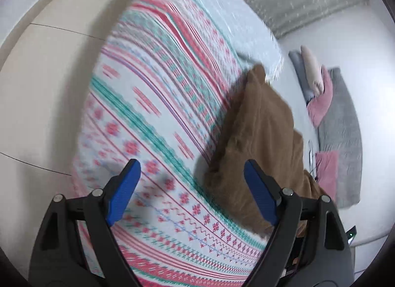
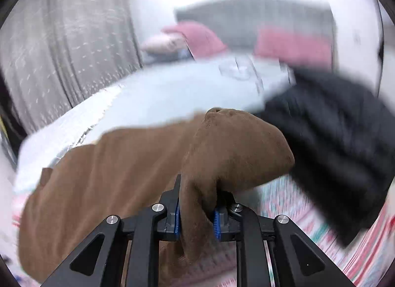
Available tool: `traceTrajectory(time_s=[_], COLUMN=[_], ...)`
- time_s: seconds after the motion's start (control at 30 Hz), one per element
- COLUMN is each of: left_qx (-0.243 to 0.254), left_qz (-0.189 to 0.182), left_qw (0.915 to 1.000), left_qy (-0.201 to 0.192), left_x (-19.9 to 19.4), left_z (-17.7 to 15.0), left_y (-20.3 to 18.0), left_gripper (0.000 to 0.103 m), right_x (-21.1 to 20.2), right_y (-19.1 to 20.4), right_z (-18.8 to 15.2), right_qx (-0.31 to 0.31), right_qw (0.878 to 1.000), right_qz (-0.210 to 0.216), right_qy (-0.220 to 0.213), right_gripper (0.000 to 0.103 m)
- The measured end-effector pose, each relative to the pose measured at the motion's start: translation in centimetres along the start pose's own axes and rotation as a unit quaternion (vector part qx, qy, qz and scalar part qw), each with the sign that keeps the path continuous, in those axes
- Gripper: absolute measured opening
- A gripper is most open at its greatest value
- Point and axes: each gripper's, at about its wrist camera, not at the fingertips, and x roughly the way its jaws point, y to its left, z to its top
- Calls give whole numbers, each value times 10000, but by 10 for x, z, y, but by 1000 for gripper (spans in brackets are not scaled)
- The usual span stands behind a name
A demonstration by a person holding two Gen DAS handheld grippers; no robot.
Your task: Fold large clothes
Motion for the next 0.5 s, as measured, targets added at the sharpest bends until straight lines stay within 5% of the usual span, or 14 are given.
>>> traceTrajectory(time_s=[0.1, 0.2, 0.33, 0.47, 0.5], left_qx=[-347, -625, -605, -588, -610], left_qz=[-175, -398, -402, -463, -500], left_qw=[9991, 9969, 9966, 9968, 9966], left_qy=[-147, -256, -387, -268, -229], left_x=[-16, -27, -31, -27, -26], left_z=[9, 17, 25, 25, 23], left_y=[16, 26, 28, 30, 32], left_gripper=[86, 86, 86, 86, 86], right_x=[-32, -64, -100, -97, -95], right_y=[65, 136, 240, 309, 315], right_z=[8, -7, -81, -188, -206], right_qx=[-1001, -2140, -4191, -5782, -5924], right_qw=[9919, 9650, 8781, 7854, 7765], right_qz=[-73, 113, 589, 749, 830], right_qy=[-785, -1509, -2232, -2082, -1981], right_gripper=[18, 17, 17, 17, 17])
